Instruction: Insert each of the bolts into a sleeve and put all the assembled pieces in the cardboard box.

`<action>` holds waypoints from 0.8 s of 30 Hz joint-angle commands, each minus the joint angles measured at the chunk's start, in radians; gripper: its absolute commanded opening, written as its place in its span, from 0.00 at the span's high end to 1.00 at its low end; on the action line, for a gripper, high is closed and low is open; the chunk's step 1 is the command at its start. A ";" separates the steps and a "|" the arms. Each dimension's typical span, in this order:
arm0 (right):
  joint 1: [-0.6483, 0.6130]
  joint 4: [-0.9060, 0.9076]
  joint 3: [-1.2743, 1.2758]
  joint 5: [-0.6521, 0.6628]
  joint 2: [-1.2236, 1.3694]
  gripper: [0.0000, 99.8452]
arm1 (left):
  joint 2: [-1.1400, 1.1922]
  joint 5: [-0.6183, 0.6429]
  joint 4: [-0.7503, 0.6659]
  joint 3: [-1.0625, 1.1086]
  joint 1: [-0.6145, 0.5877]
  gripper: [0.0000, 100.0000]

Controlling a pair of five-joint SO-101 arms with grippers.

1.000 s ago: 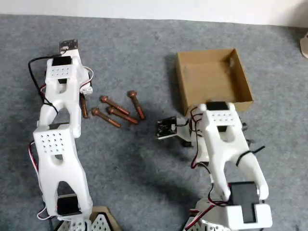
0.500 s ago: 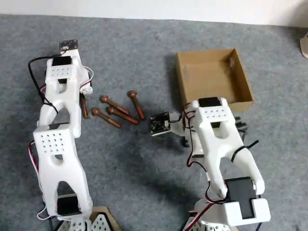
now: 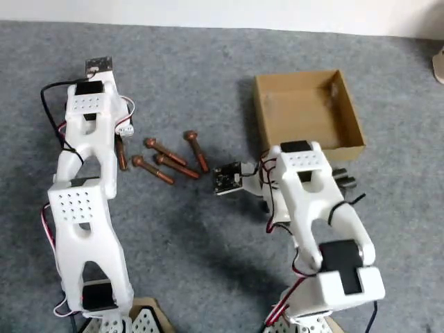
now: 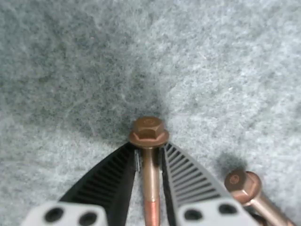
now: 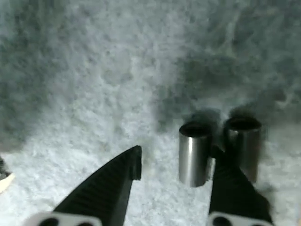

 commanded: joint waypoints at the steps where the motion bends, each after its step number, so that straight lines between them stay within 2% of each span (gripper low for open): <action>1: -0.004 -0.002 -0.018 -0.014 0.054 0.79 | -0.004 -0.003 0.005 -0.019 -0.016 0.99; 5: -0.004 -0.058 -0.010 -0.029 0.094 0.79 | -0.004 -0.003 0.005 -0.019 -0.016 0.99; 9: -0.005 -0.166 -0.010 -0.172 0.130 0.80 | -0.004 -0.003 0.006 -0.019 -0.016 0.99; 11: -0.010 -0.214 -0.010 -0.239 0.142 0.87 | -0.004 -0.003 0.011 -0.019 -0.016 0.99; 13: -0.012 -0.242 -0.008 -0.302 0.151 1.00 | -0.004 -0.003 0.011 -0.019 -0.016 0.99; 15: -0.012 -0.255 -0.008 -0.370 0.156 0.98 | -0.004 -0.003 0.011 -0.019 -0.016 0.99; 24: -0.012 -0.255 -0.005 -0.626 0.139 0.99 | -0.008 -0.006 0.040 -0.019 -0.016 1.00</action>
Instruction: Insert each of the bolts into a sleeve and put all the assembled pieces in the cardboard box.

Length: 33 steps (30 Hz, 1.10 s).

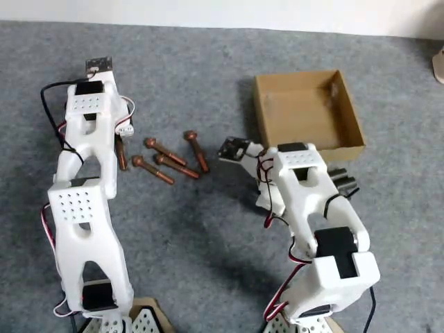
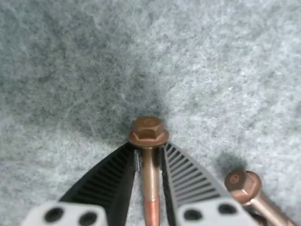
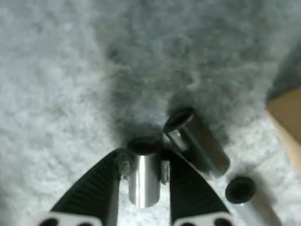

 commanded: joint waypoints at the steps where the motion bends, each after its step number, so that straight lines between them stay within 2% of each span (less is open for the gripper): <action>1: -0.015 -0.025 0.008 -0.115 -0.019 0.99 | -0.010 -0.005 0.029 -0.018 -0.018 1.00; 6: -0.030 -0.047 0.093 -0.258 -0.220 0.99 | -0.012 -0.051 0.057 -0.018 -0.016 1.00; 12: -0.091 -0.148 0.360 -0.367 -0.591 0.99 | -0.021 -0.064 0.074 -0.015 -0.010 1.00; 18: -0.104 -0.260 0.578 -0.462 -0.858 0.99 | -0.151 -0.068 0.077 0.154 0.007 1.00; 23: -0.107 -0.372 0.714 -0.601 -1.007 1.00 | -0.392 -0.071 -0.091 0.476 0.038 1.00; 29: -0.116 -0.398 0.809 -0.614 -1.124 1.00 | -0.766 -0.121 -0.381 0.920 0.099 1.00; 33: -0.209 -0.503 0.839 -0.674 -1.173 1.00 | -0.958 -0.121 -0.500 1.098 0.160 0.99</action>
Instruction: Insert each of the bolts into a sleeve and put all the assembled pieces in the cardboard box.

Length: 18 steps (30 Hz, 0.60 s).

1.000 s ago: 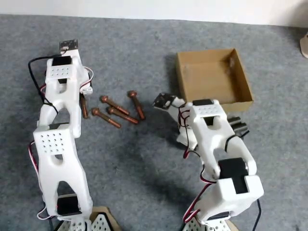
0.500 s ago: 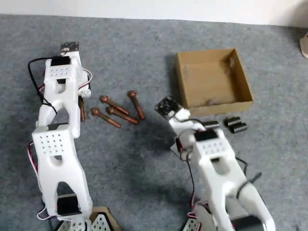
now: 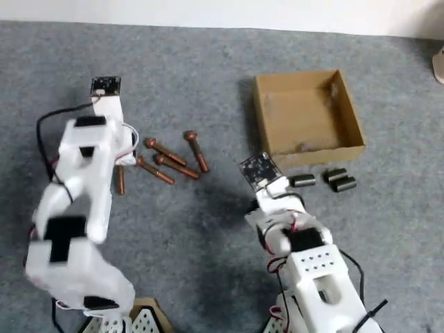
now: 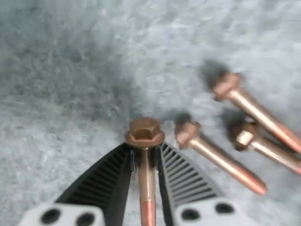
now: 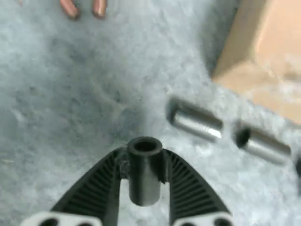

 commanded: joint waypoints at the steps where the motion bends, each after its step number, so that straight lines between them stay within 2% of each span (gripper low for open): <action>1: -0.099 -0.125 0.010 -0.075 -0.061 1.00 | -0.229 -0.009 -0.107 0.124 0.081 0.99; 5: -0.165 -0.206 0.062 -0.081 -0.076 1.00 | -0.363 -0.003 -0.126 0.199 0.165 0.99; 12: -0.165 -0.272 0.107 -0.081 -0.077 1.00 | -0.610 -0.009 -0.129 0.271 0.291 0.99; 18: -0.166 -0.274 0.113 -0.081 -0.077 1.00 | -0.855 -0.005 -0.143 0.363 0.344 0.99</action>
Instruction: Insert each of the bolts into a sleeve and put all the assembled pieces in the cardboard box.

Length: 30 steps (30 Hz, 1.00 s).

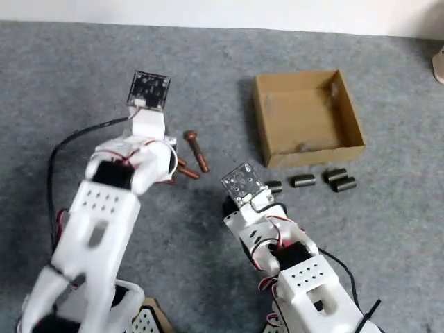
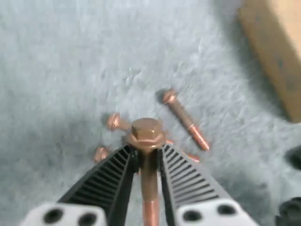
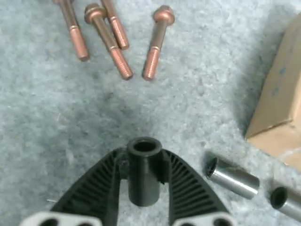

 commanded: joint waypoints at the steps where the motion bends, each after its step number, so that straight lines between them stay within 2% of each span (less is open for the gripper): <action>1: -0.012 -0.024 -0.002 -0.008 -0.025 1.00 | -0.170 -0.003 -0.058 0.058 0.035 0.99; 3: -0.015 -0.033 0.035 -0.008 -0.027 1.00 | -0.236 -0.003 -0.144 0.134 0.035 0.99; 5: -0.028 -0.116 0.071 -0.008 -0.027 1.00 | -0.292 -0.006 -0.278 0.234 0.035 0.99; 9: -0.035 -0.475 0.182 -0.008 -0.027 1.00 | -0.386 -0.009 -0.535 0.404 0.036 0.99; 12: -0.036 -0.782 0.288 -0.012 -0.027 1.00 | -0.433 -0.002 -0.606 0.470 0.042 0.99; 13: -0.033 -0.832 0.315 -0.014 -0.016 1.00 | -0.450 -0.002 -0.623 0.490 0.054 0.99; 15: -0.035 -0.837 0.349 -0.025 -0.018 1.00 | -0.481 -0.002 -0.681 0.530 0.079 0.99; 19: -0.031 -0.839 0.343 -0.137 -0.018 1.00 | -0.539 0.025 -0.827 0.615 0.147 0.99; 22: -0.031 -0.831 0.341 -0.141 -0.010 1.00 | -0.573 0.190 -0.893 0.648 0.160 0.99; 25: -0.031 -0.819 0.341 -0.141 -0.008 1.00 | -0.601 0.336 -0.902 0.650 0.148 0.99; 30: -0.030 -0.768 0.341 -0.141 -0.008 1.00 | -0.645 0.434 -0.901 0.659 0.145 0.99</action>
